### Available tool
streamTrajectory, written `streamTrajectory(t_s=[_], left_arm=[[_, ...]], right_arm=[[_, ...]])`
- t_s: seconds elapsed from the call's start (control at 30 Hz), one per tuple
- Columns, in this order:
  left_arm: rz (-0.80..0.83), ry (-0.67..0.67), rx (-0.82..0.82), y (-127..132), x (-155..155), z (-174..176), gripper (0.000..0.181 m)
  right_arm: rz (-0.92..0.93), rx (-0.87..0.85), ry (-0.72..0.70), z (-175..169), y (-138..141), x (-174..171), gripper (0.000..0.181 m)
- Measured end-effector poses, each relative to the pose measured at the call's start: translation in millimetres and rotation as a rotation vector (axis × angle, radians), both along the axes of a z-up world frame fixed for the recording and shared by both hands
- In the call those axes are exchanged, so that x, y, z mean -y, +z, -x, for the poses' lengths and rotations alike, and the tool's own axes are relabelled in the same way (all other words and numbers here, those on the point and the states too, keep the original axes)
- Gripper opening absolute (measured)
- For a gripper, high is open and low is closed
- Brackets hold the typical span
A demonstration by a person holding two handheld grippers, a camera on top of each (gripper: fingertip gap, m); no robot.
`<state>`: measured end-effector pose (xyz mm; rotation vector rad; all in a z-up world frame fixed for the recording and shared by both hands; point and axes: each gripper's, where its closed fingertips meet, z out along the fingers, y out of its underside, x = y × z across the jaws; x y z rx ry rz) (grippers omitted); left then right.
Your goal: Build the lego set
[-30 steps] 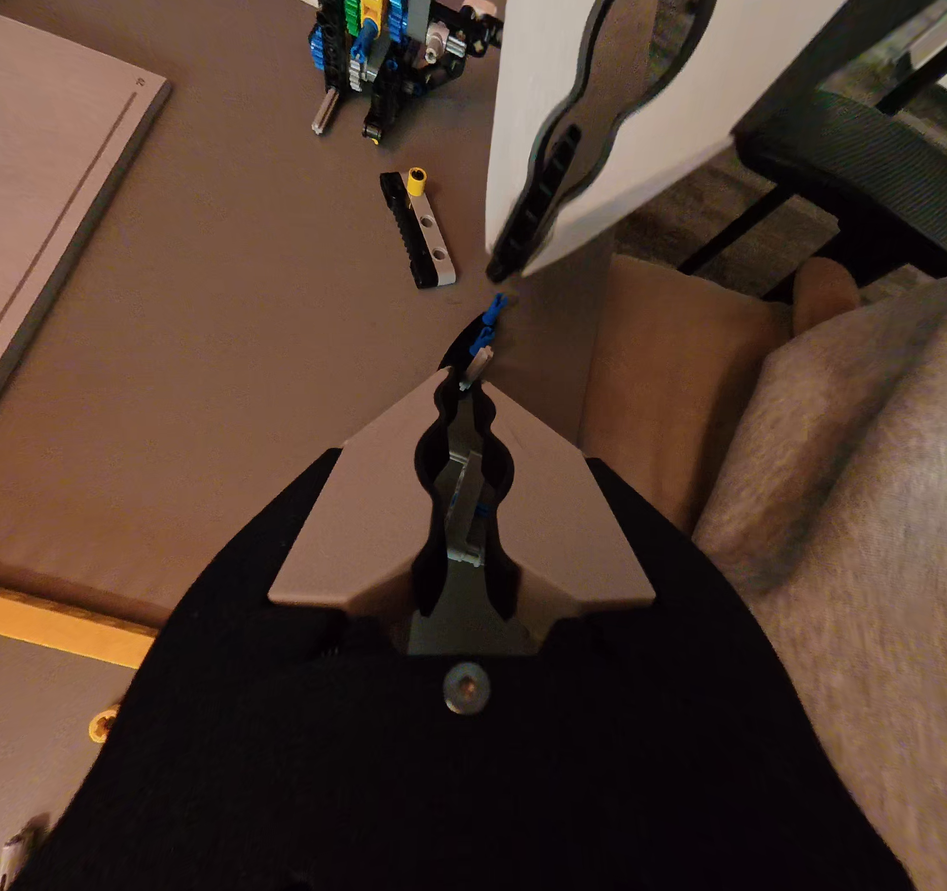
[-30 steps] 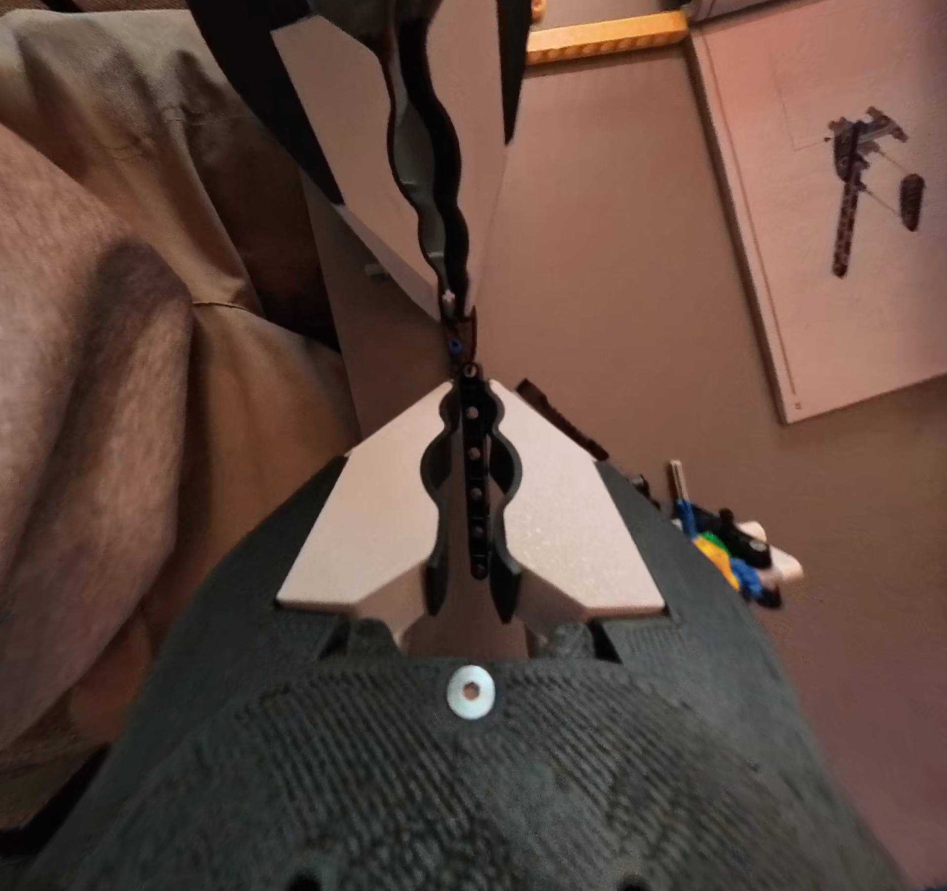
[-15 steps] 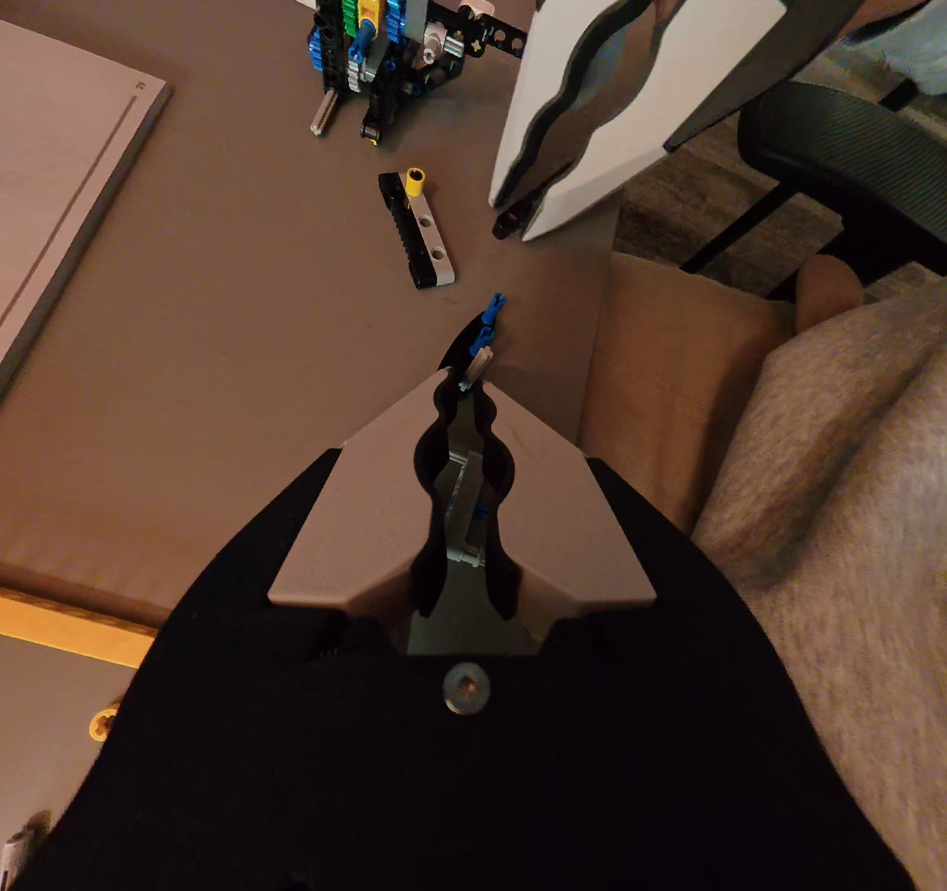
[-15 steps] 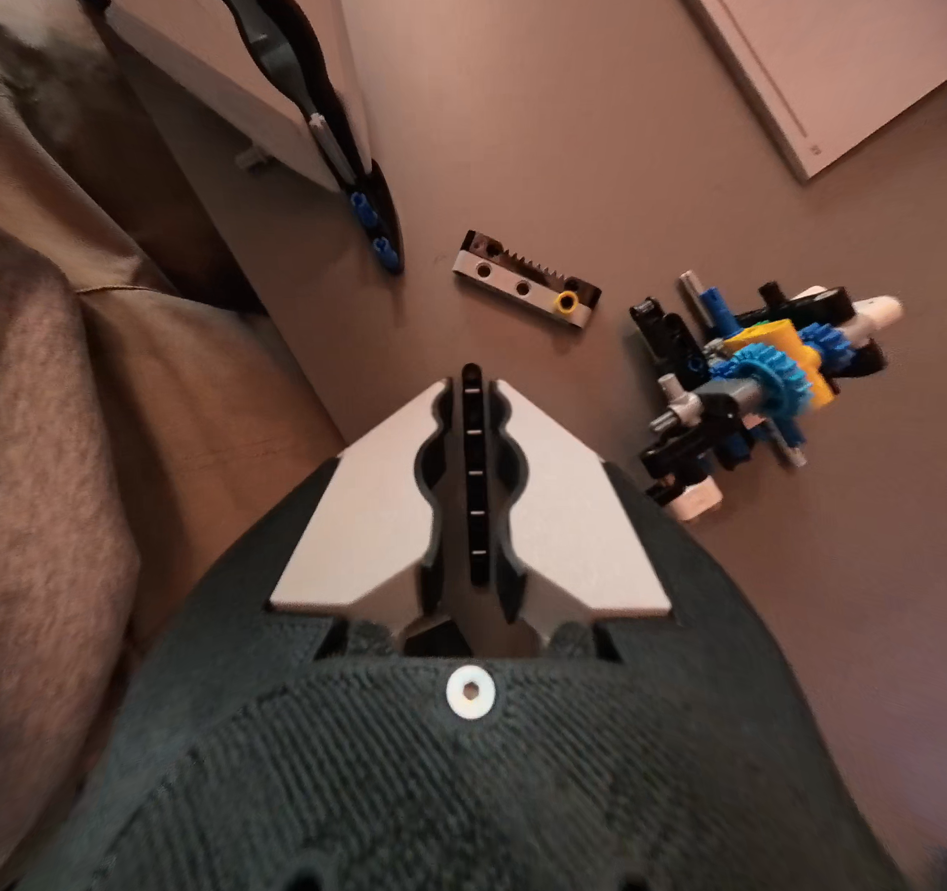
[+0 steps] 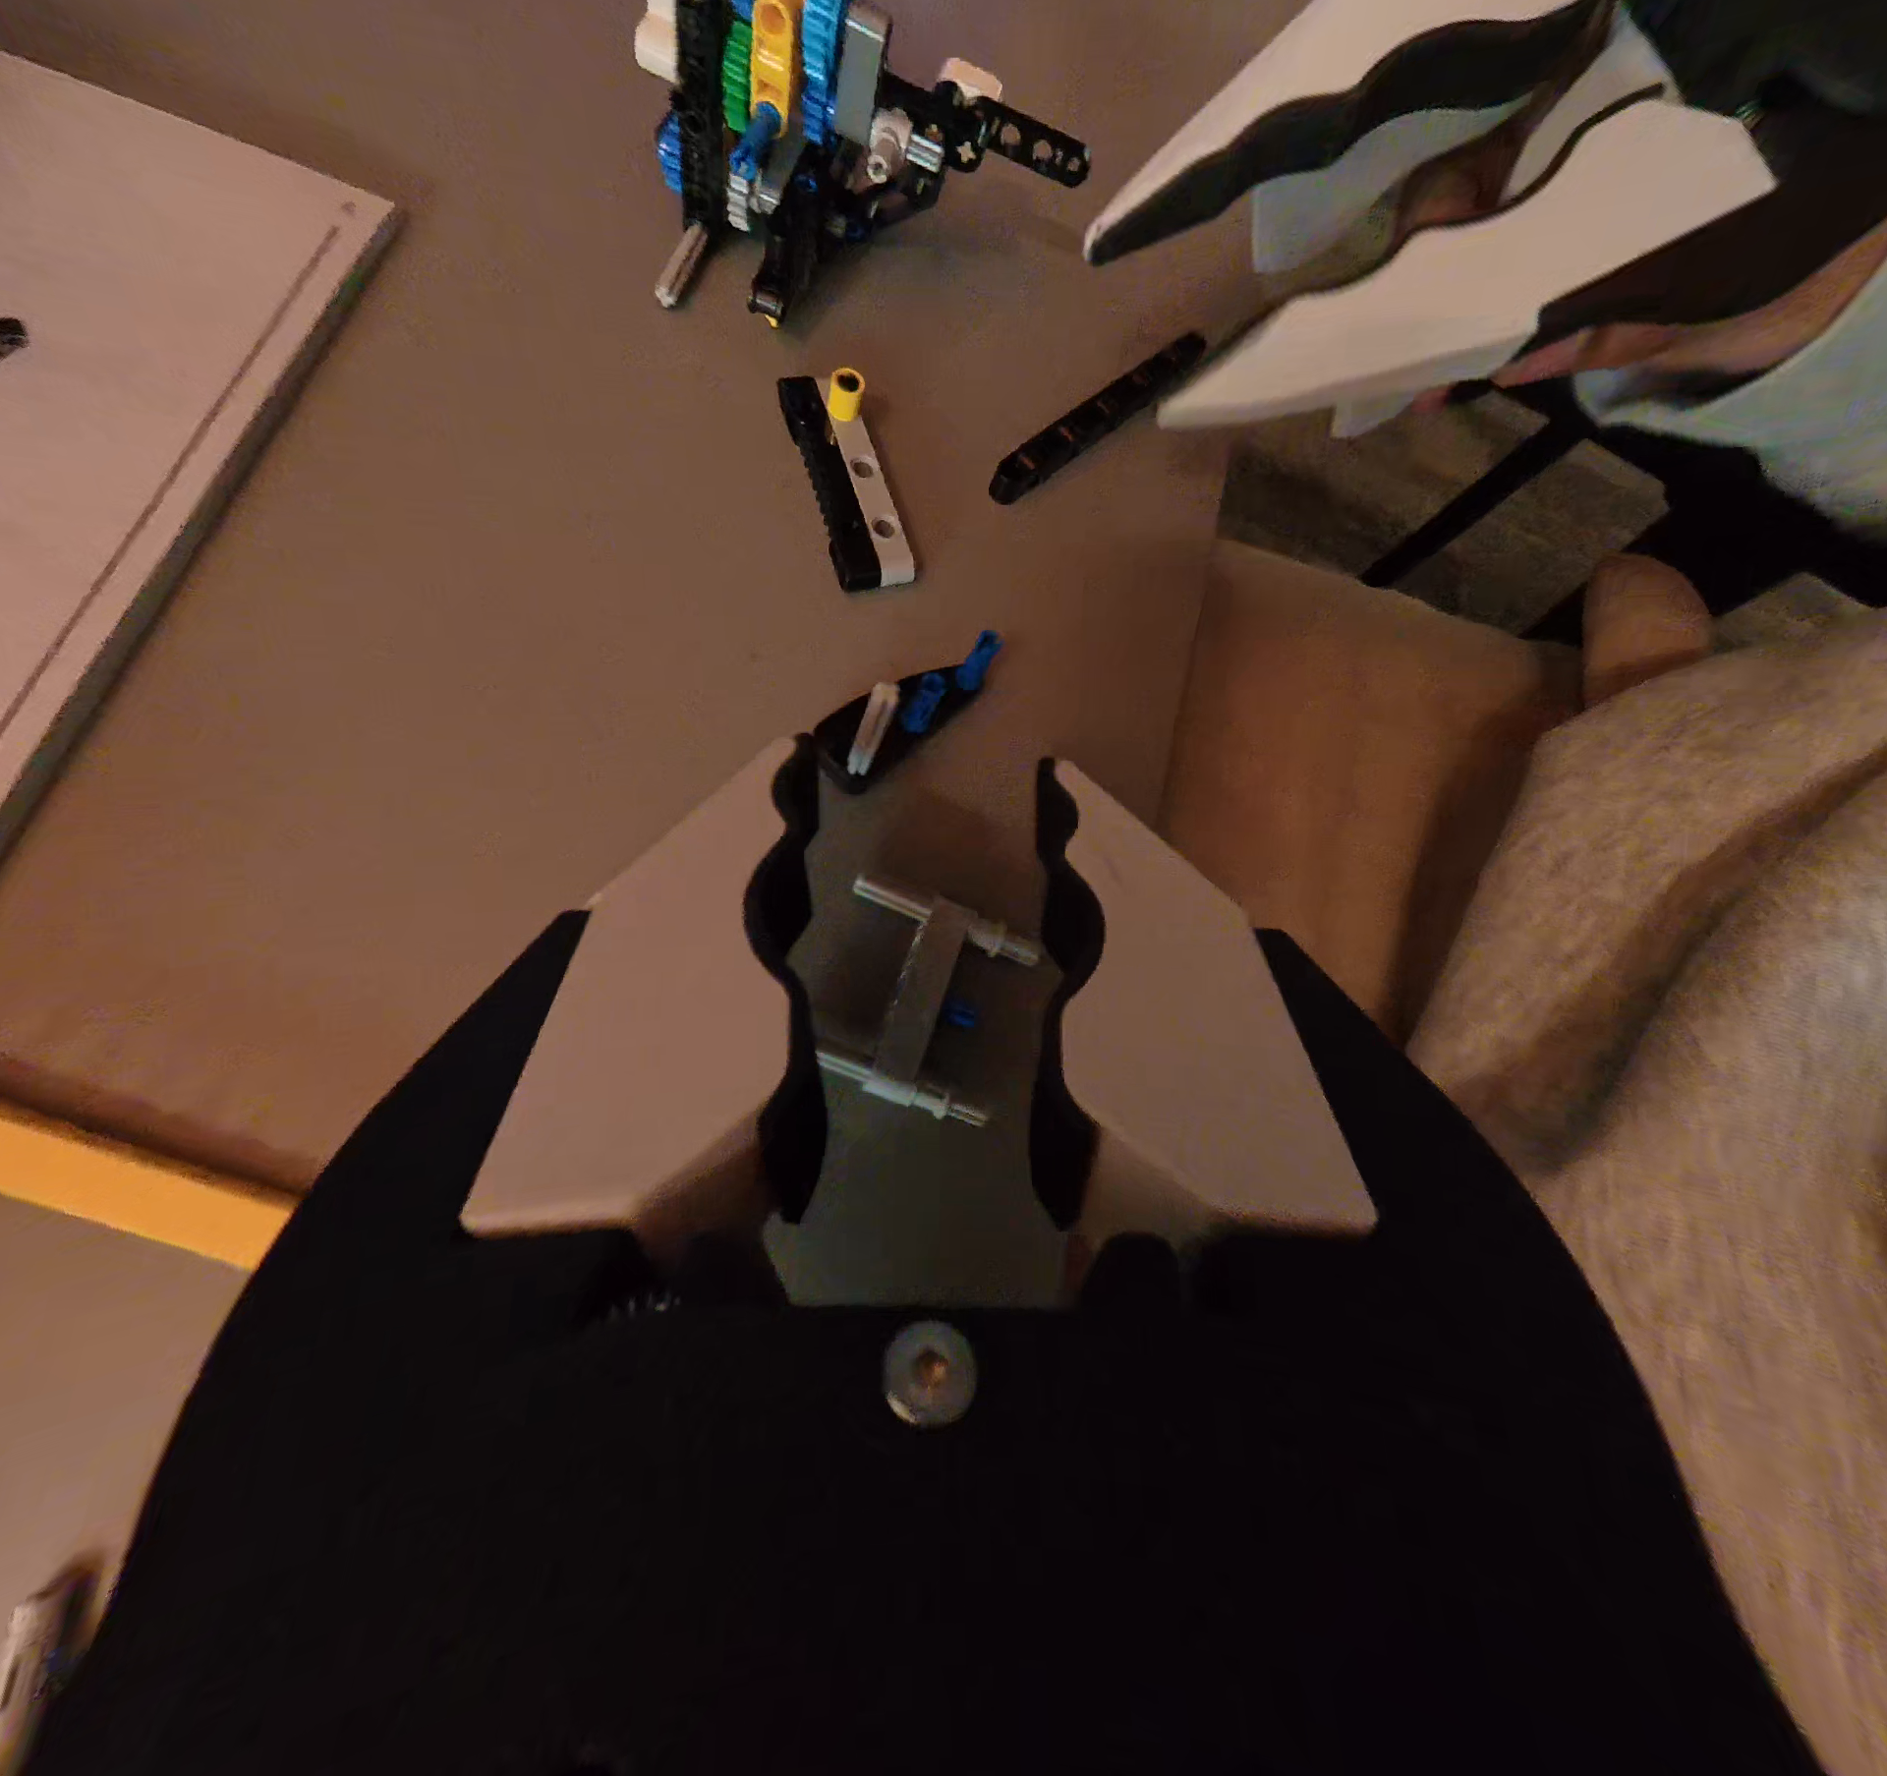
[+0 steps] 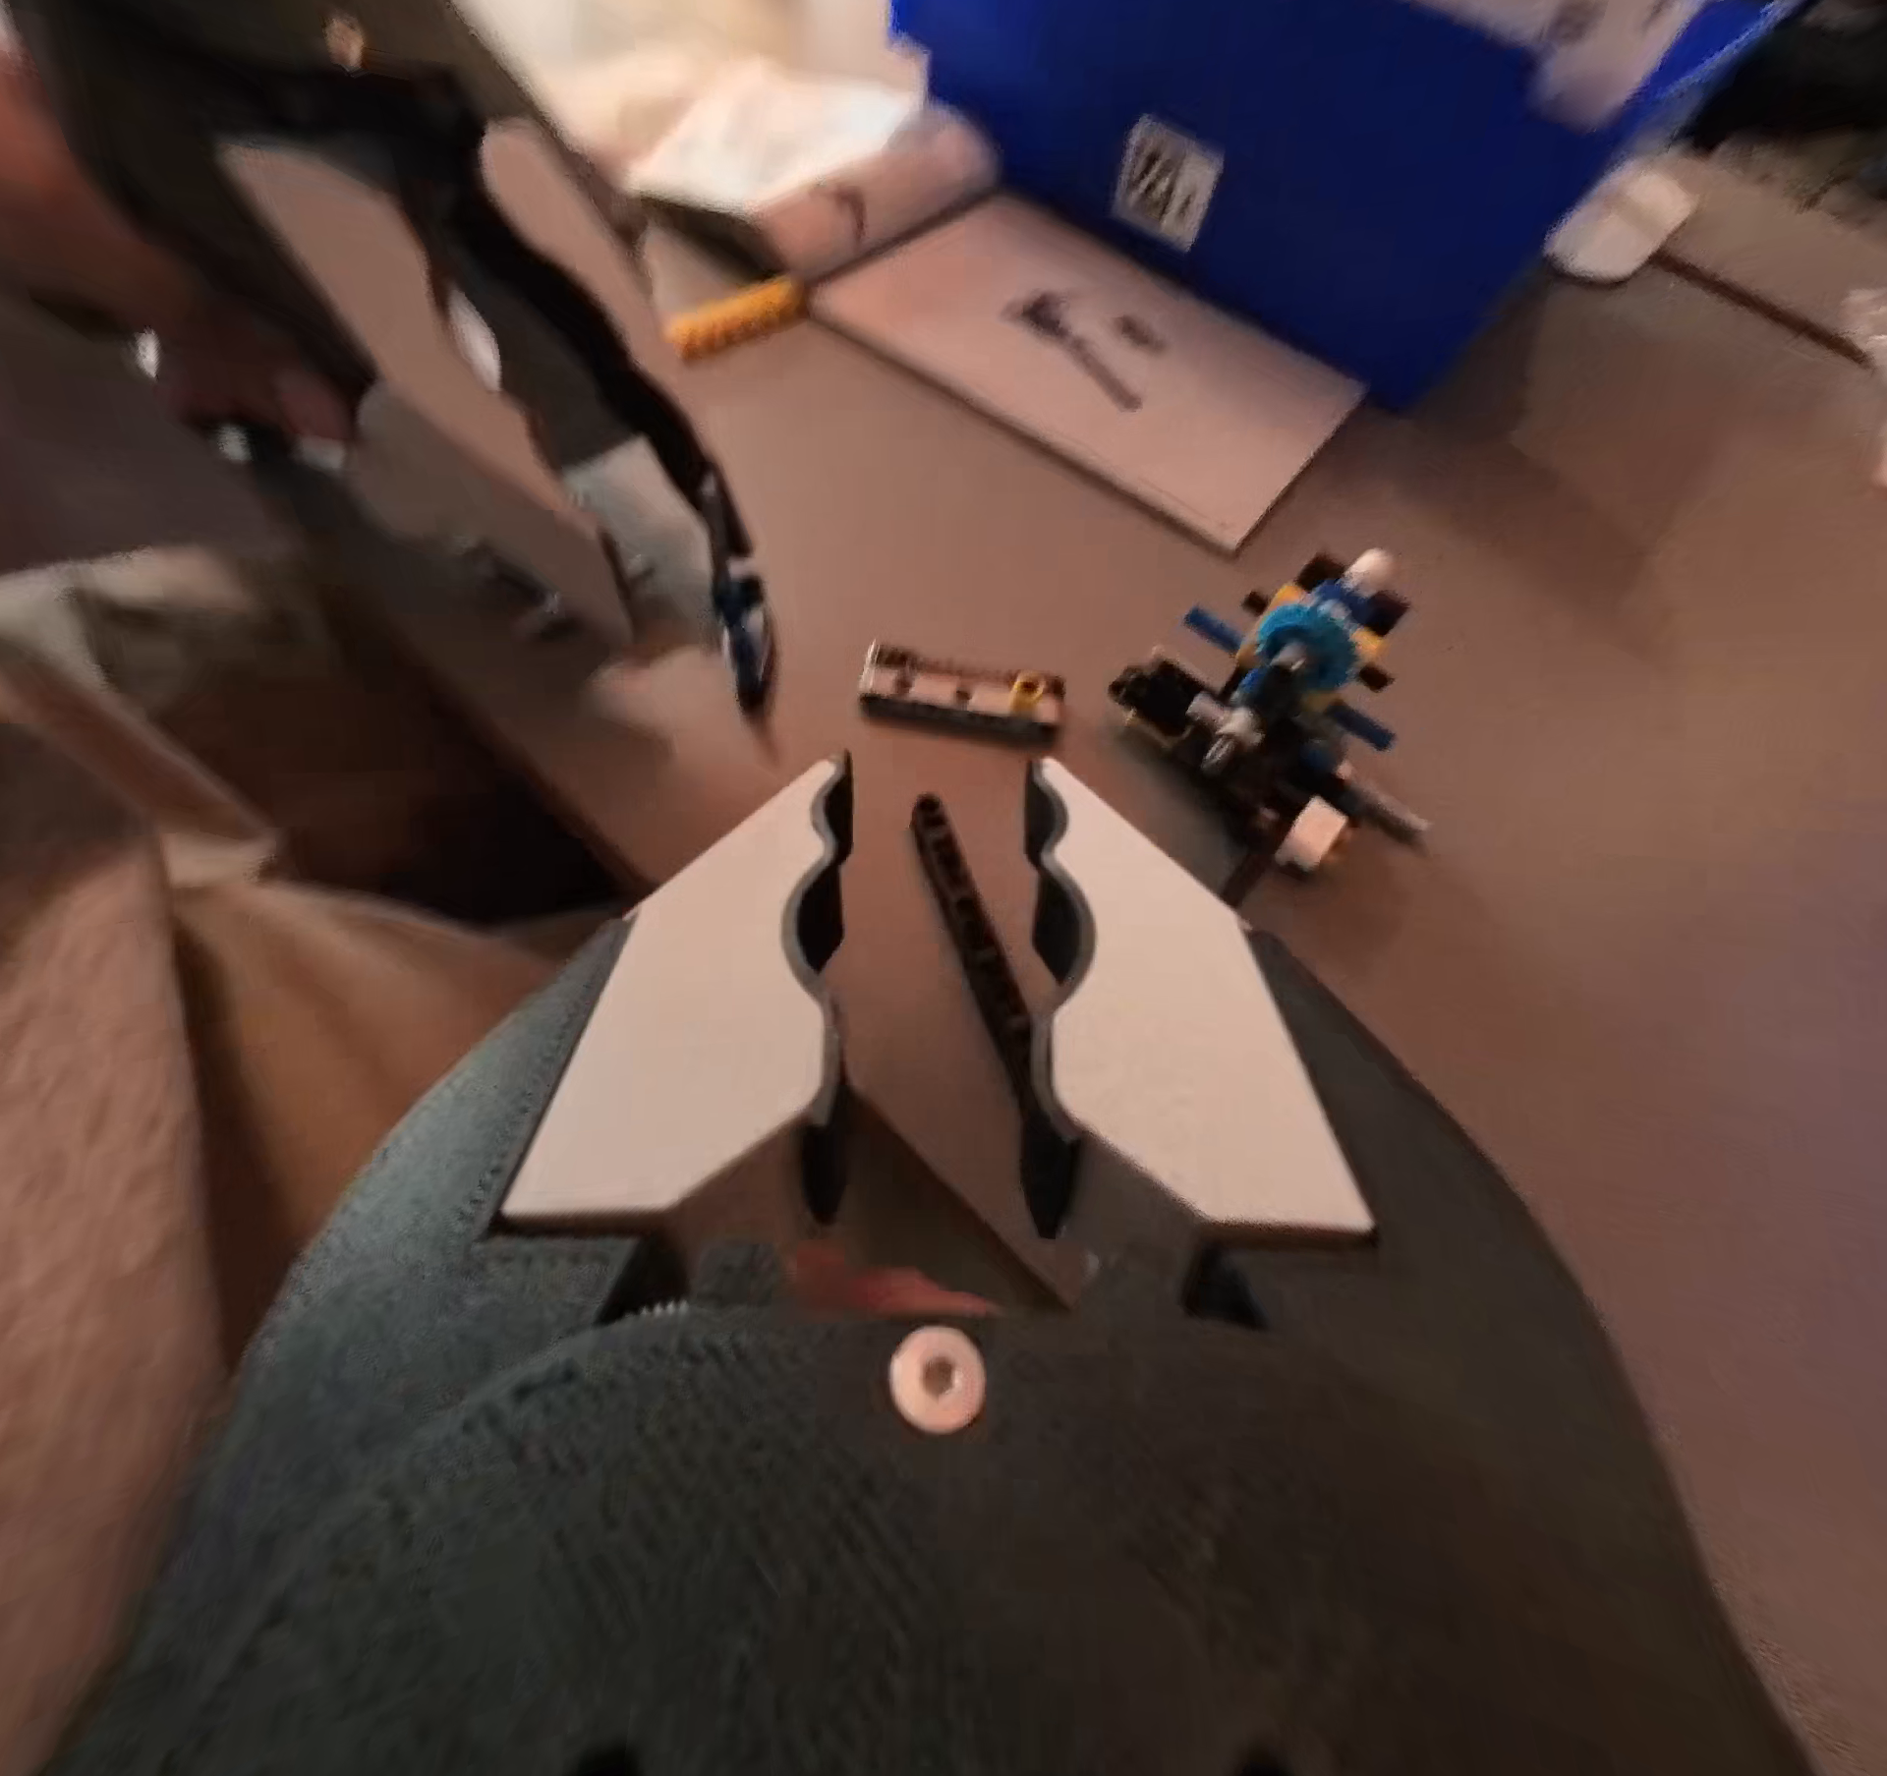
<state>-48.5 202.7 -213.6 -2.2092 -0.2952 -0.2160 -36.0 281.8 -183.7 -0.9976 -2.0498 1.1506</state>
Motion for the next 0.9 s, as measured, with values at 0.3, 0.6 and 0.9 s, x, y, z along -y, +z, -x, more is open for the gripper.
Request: streamTrajectory(t_s=[0.3, 0.6, 0.9], left_arm=[[-0.200, 0.150, 0.005, 43, 9, 17, 0.052], [-0.154, 0.072, 0.073, 51, -2, 28, 0.049], [-0.081, 0.003, -0.105, 20, 7, 11, 0.049]], right_arm=[[0.017, -0.366, -0.054, 12, 39, -18, 0.030], [0.139, 0.071, 0.278, -19, 5, 16, 0.017], [0.165, -0.130, 0.021, 2, 23, 5, 0.066]])
